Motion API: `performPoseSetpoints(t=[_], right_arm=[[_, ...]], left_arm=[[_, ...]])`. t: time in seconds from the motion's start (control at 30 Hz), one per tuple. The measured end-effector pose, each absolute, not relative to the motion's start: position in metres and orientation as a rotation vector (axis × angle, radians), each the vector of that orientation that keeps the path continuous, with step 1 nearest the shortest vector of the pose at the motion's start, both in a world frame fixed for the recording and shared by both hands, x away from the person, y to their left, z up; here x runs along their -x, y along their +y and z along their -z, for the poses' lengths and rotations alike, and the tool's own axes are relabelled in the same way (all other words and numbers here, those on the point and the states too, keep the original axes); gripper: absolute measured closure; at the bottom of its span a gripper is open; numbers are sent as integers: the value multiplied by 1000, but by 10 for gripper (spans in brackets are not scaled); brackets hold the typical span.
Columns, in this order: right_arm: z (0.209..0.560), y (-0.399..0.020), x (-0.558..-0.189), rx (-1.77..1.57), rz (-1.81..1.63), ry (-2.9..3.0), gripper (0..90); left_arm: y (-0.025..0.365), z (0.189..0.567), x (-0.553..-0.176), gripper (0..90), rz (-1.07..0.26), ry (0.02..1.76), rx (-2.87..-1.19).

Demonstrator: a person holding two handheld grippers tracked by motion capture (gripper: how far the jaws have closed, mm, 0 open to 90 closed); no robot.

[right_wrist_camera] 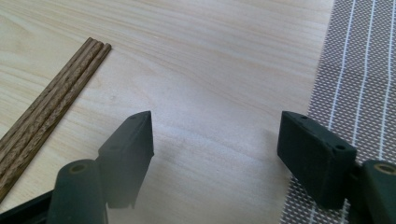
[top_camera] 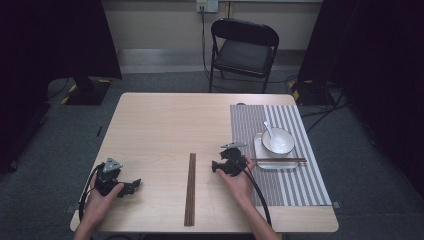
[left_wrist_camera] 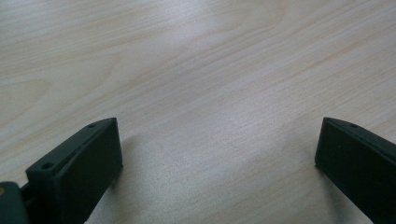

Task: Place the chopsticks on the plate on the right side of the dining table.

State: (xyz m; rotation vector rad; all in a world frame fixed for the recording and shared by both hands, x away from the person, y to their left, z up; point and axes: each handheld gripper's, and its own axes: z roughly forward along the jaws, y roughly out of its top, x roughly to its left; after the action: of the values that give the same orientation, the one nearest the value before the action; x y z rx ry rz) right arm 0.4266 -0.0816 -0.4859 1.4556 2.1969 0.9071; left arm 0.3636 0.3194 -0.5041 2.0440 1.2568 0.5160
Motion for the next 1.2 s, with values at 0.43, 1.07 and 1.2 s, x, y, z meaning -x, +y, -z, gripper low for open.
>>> performPoseSetpoints(t=[0.43, 1.07, 1.2], right_arm=[[484, -75, -433, -1473, -924, 2170, 230], [484, -81, -430, -1494, -927, 2156, 231], [485, -78, -429, -1493, -916, 2170, 231]], left_arm=[[319, 504, -364, 1, -515, 1256, -2043], [320, 504, -364, 1, -515, 1254, -2044], [320, 504, -364, 1, -514, 1255, -2044]])
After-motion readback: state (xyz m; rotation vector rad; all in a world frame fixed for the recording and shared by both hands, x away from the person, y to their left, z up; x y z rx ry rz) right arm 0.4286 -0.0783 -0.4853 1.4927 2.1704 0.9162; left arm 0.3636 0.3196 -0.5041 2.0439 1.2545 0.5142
